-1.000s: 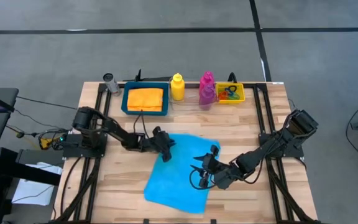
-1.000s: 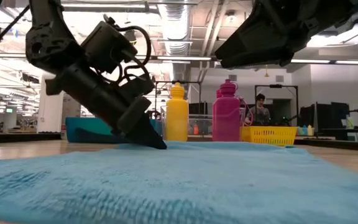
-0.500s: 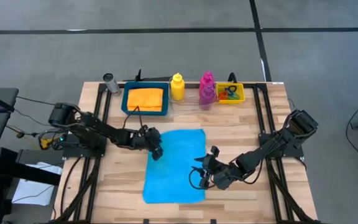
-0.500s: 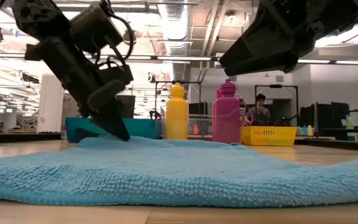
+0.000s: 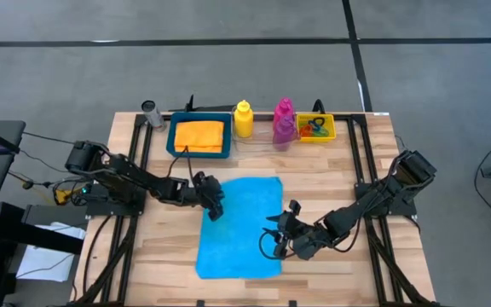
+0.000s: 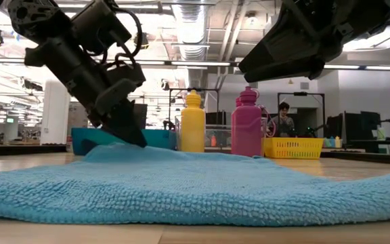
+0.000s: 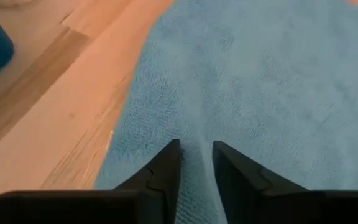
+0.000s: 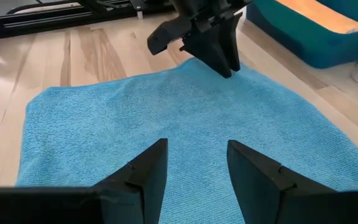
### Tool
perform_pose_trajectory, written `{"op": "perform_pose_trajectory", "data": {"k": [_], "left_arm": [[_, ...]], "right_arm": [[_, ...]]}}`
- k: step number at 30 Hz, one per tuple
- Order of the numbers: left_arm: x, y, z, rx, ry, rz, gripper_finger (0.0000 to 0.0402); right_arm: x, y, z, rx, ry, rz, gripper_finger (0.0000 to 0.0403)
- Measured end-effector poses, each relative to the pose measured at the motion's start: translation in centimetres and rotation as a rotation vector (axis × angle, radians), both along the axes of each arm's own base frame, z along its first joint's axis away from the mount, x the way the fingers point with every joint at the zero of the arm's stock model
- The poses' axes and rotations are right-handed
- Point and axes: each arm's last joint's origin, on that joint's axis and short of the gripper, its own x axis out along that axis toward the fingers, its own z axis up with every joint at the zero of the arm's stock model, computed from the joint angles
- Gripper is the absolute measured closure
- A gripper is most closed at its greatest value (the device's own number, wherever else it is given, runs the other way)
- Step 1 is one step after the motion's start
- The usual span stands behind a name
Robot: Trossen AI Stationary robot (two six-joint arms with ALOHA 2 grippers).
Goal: Pick & Place Sports Items
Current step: Fold the blue towel
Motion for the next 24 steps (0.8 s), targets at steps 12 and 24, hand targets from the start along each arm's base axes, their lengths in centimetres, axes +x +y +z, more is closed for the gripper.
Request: {"op": "perform_pose_trajectory", "data": {"k": [12,24], "left_arm": [[-1.1,1.0,-0.4,0.293,0.126,0.147,0.0219],[-1.7,1.3,-0.8,0.321,0.209,0.148,0.0216]], "right_arm": [[0.0,0.0,0.0,0.000,0.000,0.000,0.0244],[0.0,0.0,0.0,0.000,0.001,0.001,0.0244]]}}
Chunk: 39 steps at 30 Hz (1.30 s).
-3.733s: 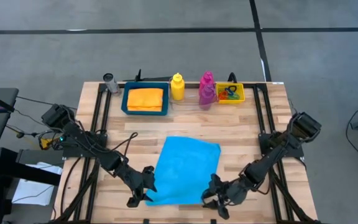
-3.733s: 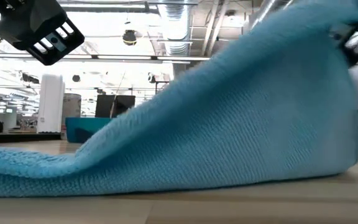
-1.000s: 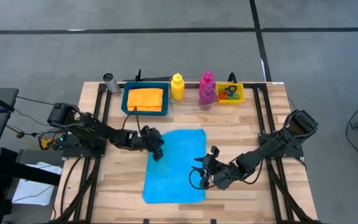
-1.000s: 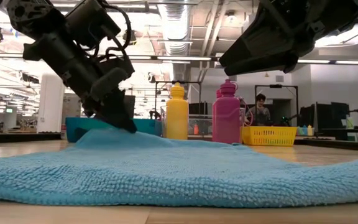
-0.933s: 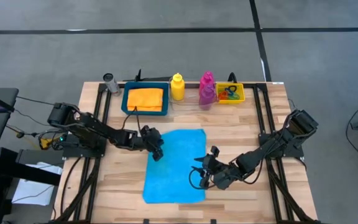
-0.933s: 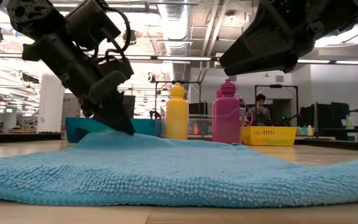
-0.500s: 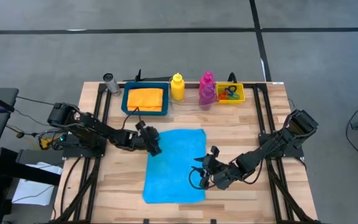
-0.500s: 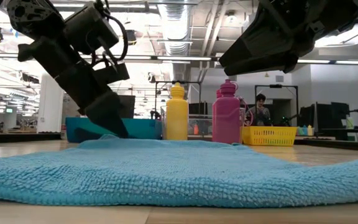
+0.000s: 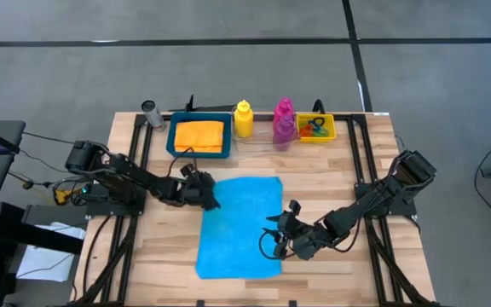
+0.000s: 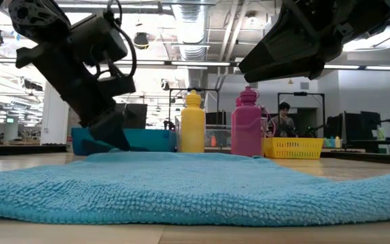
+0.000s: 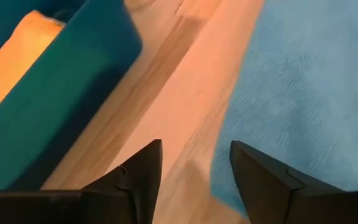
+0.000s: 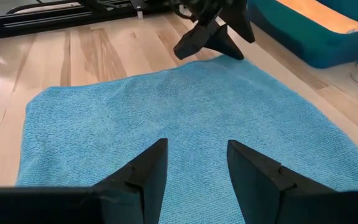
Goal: Pick & Place Sports Items
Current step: Fold the blue towel
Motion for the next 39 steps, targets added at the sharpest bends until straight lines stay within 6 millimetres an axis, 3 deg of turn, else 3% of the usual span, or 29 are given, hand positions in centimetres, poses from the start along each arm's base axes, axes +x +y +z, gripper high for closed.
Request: {"op": "perform_pose_trajectory", "data": {"k": [11,23,33,39], "left_arm": [[-0.7,1.7,-0.3,0.040,0.088,0.085,0.0236],[-0.7,1.8,-0.3,0.032,0.071,0.103,0.0253],[-0.9,1.8,-0.4,0.034,0.089,0.102,0.0257],[-2.4,1.9,-0.9,0.026,0.215,0.160,0.0257]], "right_arm": [[0.0,0.0,0.0,-0.001,0.001,0.000,0.0244],[0.0,0.0,0.0,-0.002,0.005,-0.001,0.0244],[-0.8,-1.0,-0.9,0.022,0.027,-0.184,0.0244],[-1.2,-1.4,-1.4,0.042,0.055,-0.229,0.0244]]}}
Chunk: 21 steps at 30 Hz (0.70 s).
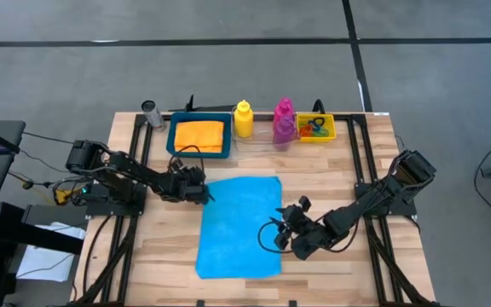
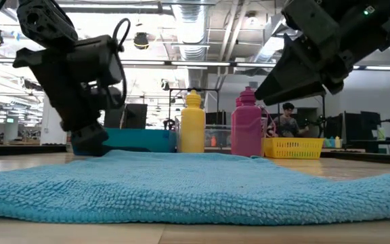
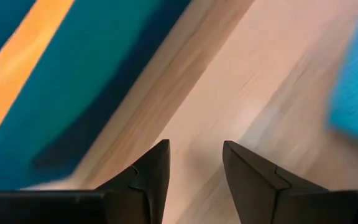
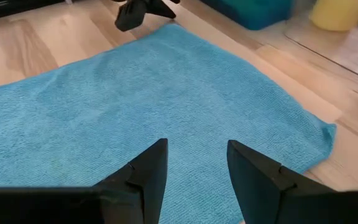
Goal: Pick & Place Sports Items
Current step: Fold the blue towel
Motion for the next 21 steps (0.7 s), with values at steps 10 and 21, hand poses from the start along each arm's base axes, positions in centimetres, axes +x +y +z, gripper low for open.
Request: {"op": "perform_pose_trajectory", "data": {"k": [10,21], "left_arm": [[-0.5,0.3,0.1,-0.157,-0.033,0.099,0.0257],[-0.1,-0.4,1.5,-0.377,-0.140,0.022,0.0257]], "right_arm": [[0.0,0.0,0.0,-0.001,-0.001,0.002,0.0244],[0.0,0.0,0.0,-0.001,0.000,0.002,0.0244]]}}
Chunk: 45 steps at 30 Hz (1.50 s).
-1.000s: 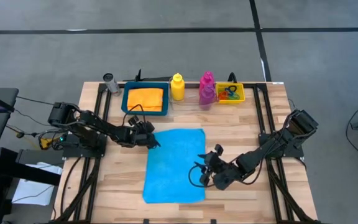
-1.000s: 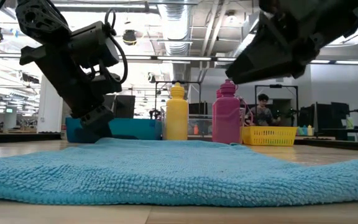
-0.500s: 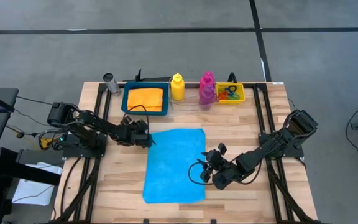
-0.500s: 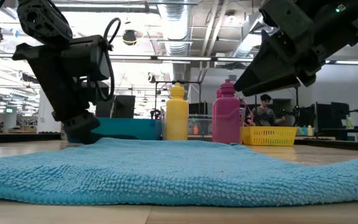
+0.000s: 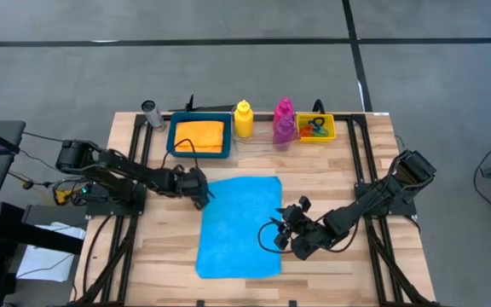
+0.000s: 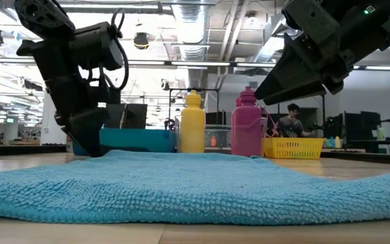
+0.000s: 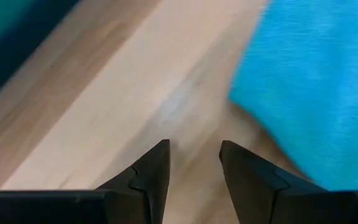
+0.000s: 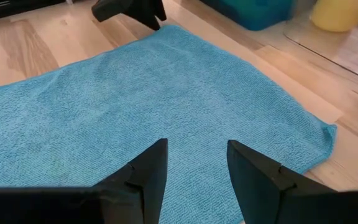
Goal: Pick & Place Sports Items
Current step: Fold the blue towel
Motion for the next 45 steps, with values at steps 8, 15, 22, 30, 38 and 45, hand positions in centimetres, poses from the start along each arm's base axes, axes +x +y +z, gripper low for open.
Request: {"op": "perform_pose_trajectory", "data": {"k": [8,15,22,30,38,45], "left_arm": [[1.4,-0.4,-0.4,-0.003,-0.079,-0.077,0.0257],[1.9,-0.1,-0.4,0.095,-0.121,-0.057,0.0257],[1.9,0.3,-0.2,0.232,-0.125,0.006,0.0257],[1.9,0.3,-0.2,0.254,-0.125,0.016,0.0257],[1.9,0.5,0.0,0.317,-0.132,0.046,0.0257],[1.8,0.6,0.0,0.345,-0.132,0.059,0.0257]], "right_arm": [[0.0,0.0,0.0,0.000,0.000,0.000,0.0244],[0.0,0.0,0.0,0.000,0.000,0.001,0.0244],[0.0,0.0,0.0,-0.005,0.004,0.004,0.0244],[0.0,0.0,0.0,-0.005,0.003,0.005,0.0244],[0.0,0.0,0.0,-0.005,0.003,0.005,0.0244],[0.0,0.0,0.0,-0.012,0.008,0.010,0.0244]]}}
